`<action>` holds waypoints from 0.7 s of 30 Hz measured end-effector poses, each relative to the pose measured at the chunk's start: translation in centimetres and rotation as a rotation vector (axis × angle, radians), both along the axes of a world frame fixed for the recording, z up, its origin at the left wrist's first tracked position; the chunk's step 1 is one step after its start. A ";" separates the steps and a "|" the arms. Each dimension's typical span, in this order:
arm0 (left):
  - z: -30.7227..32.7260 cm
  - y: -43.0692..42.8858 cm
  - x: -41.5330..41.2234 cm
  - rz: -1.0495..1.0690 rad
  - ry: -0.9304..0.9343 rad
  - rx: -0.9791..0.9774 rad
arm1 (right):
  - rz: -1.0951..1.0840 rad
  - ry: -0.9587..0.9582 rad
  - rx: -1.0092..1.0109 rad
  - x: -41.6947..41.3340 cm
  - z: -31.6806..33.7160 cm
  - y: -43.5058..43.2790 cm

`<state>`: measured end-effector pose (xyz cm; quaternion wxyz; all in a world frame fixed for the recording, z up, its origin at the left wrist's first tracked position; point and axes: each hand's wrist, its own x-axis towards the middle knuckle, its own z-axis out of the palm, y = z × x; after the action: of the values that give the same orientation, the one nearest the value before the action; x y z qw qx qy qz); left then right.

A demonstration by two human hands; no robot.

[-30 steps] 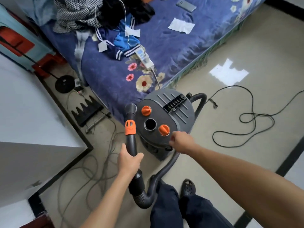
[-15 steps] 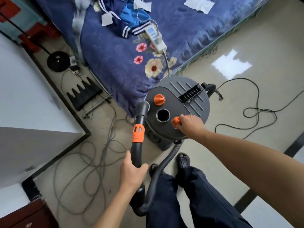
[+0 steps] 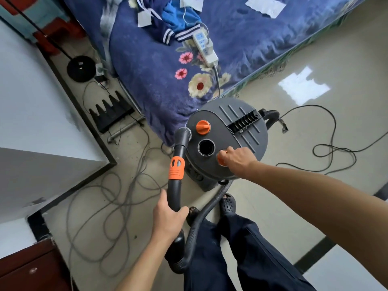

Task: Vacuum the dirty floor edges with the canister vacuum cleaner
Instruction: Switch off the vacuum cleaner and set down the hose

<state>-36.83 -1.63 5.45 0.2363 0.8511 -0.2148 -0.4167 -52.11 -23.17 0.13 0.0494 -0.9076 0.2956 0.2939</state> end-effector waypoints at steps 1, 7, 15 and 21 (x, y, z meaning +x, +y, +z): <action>0.0 0.0 -0.1 0.002 -0.002 0.001 | 0.040 0.010 -0.011 0.0 0.0 -0.1; 0.1 -0.2 -0.8 0.023 -0.013 -0.002 | 0.235 0.020 -0.073 0.1 -0.2 -0.5; 0.1 -0.4 -1.4 0.043 -0.010 -0.001 | 0.413 -0.060 -0.090 -0.7 -0.7 -1.6; 0.2 -0.5 -1.6 0.052 0.003 0.000 | 0.532 -0.074 -0.050 -0.9 -0.7 -2.6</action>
<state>-38.43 -2.13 5.70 0.2473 0.8556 -0.1924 -0.4119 -53.03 -25.75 -0.52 -0.0413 -0.9645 0.0518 0.2557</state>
